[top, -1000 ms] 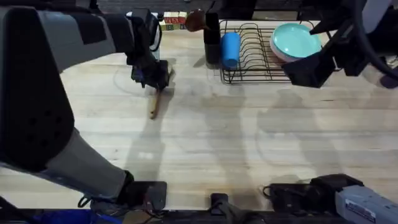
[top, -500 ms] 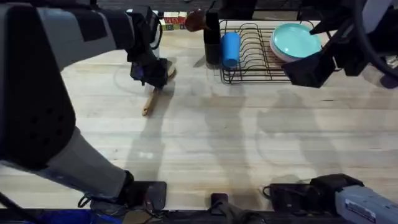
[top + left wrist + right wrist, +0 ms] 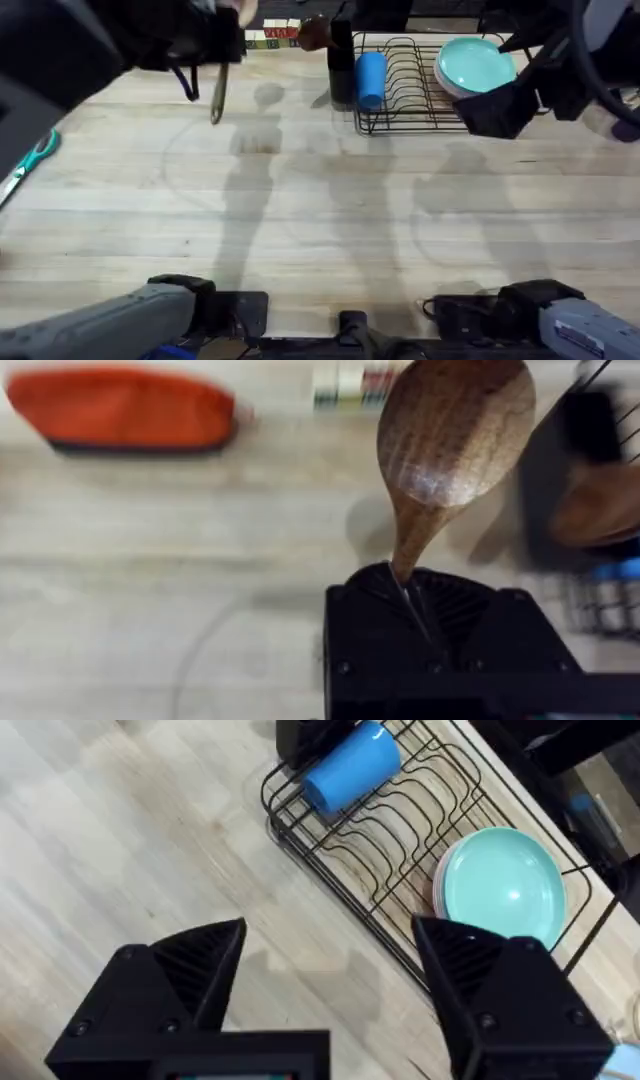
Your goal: Pick up the spoon on the table one by one and put them onto the rack
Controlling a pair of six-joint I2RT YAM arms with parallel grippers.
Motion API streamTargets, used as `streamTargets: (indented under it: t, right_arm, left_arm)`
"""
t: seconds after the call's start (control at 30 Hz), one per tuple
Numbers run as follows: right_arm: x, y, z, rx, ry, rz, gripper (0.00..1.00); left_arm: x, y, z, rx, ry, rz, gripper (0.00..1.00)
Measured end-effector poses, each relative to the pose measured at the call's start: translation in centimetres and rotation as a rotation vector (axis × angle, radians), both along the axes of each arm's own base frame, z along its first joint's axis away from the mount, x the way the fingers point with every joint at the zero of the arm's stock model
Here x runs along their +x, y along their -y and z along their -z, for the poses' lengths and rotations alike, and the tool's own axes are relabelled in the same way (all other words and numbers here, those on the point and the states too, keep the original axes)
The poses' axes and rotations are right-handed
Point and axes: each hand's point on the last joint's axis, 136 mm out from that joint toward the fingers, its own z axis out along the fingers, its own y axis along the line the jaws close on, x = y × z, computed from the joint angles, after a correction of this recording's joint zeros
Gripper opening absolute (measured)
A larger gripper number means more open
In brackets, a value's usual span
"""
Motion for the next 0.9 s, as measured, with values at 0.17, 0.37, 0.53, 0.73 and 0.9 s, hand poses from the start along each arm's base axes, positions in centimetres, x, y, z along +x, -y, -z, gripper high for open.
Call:
streamTargets:
  t: [0.17,0.37,0.53,0.73,0.9]
  right_arm:
    - [0.3,0.0,-0.3,0.002,0.018,-0.001,0.998]
    - [0.3,0.0,-0.3,0.0,0.019,-0.002,0.998]
    - [0.3,0.0,-0.3,-0.003,0.019,-0.001,0.998]
    - [0.5,0.4,-0.2,-0.024,0.023,0.015,0.998]
    - [0.4,0.4,-0.2,-0.024,0.022,0.016,0.998]
  left_arm:
    - [0.1,1.1,-4.7,-0.062,0.163,0.046,0.043]
    - [0.3,3.0,-9.0,-0.158,0.312,0.129,0.044]
    - [0.4,5.0,-11.3,-0.239,0.394,0.222,0.043]
    - [0.0,9.0,-14.3,-0.332,0.492,0.377,0.043]
    - [0.7,13.2,-13.7,-0.369,0.493,0.485,0.044]
